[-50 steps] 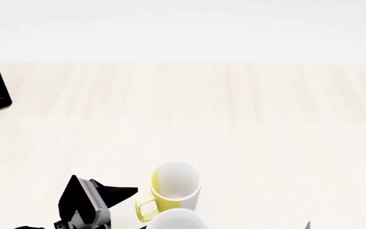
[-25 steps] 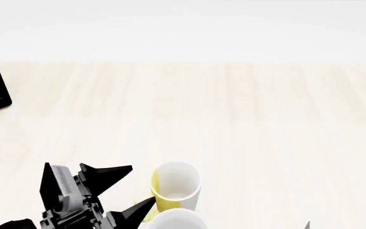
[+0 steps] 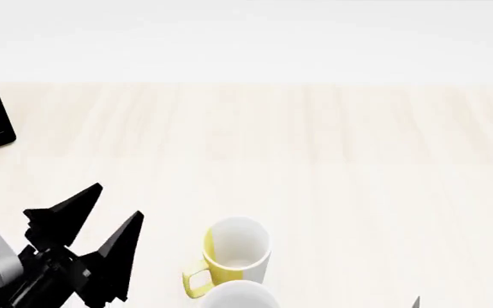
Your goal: Put the yellow and white mug to the front of the white mug.
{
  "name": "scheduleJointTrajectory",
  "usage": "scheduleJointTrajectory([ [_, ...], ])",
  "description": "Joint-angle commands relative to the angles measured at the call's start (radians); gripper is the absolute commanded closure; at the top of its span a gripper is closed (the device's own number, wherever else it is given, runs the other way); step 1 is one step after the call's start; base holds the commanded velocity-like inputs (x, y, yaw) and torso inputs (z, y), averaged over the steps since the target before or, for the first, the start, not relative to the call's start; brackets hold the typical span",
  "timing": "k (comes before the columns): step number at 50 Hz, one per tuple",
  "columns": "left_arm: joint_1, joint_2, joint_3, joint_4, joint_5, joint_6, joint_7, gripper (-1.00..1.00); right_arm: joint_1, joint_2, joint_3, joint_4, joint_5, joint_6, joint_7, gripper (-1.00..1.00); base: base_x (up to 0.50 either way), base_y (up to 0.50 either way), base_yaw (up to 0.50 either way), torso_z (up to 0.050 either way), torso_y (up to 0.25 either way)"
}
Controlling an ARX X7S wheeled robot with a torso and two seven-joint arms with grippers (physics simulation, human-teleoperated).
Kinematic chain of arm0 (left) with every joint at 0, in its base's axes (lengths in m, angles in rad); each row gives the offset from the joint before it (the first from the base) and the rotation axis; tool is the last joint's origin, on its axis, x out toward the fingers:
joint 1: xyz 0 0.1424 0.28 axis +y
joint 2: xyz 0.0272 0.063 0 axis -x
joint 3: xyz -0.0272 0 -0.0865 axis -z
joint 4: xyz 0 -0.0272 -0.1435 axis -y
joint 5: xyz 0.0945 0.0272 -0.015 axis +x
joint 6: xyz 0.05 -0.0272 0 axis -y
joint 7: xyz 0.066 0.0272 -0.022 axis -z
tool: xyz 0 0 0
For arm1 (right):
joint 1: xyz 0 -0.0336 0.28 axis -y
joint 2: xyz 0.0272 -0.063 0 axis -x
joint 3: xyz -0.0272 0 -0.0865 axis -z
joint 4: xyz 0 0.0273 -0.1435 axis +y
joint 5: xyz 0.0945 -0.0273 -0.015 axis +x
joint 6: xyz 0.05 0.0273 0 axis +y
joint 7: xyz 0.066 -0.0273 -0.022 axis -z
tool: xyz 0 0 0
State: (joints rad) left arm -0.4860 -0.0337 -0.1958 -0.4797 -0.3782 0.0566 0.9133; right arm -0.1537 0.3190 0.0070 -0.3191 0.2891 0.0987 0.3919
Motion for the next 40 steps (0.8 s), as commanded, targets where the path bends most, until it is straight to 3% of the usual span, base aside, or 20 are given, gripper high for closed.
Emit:
scheduleJointTrajectory([
  [1,0.171,0.024,-0.069,0.309,-0.117,-0.004,-0.250,-1.00,-0.006,-0.020,0.018,0.002,-0.058,-0.086,0.048,-1.00,0.00,0.00,0.00,0.000,0.000],
  [7,0.296,0.023,-0.069,0.499,-0.198,0.050,-0.426,-1.00,-0.029,-0.061,0.070,-0.021,-0.135,-0.216,0.136,-1.00,0.00,0.00,0.00,0.000,0.000],
  [12,0.344,0.019,-0.066,0.523,-0.196,0.128,-0.557,-1.00,-0.023,-0.096,0.105,-0.014,-0.157,-0.253,0.198,-1.00,0.00,0.00,0.00,0.000,0.000],
  [17,0.415,0.014,-0.052,0.585,-0.185,0.214,-0.598,-1.00,0.005,-0.145,0.152,-0.012,-0.198,-0.233,0.308,-1.00,0.00,0.00,0.00,0.000,0.000],
  [32,0.540,0.003,-0.032,0.727,-0.219,0.333,-0.745,-1.00,-0.033,-0.148,0.115,-0.118,-0.322,-0.249,0.359,-1.00,0.00,0.00,0.00,0.000,0.000],
  [40,0.584,0.008,-0.054,0.810,-0.233,0.385,-0.832,-1.00,-0.088,-0.144,0.126,-0.174,-0.357,-0.349,0.387,-1.00,0.00,0.00,0.00,0.000,0.000],
])
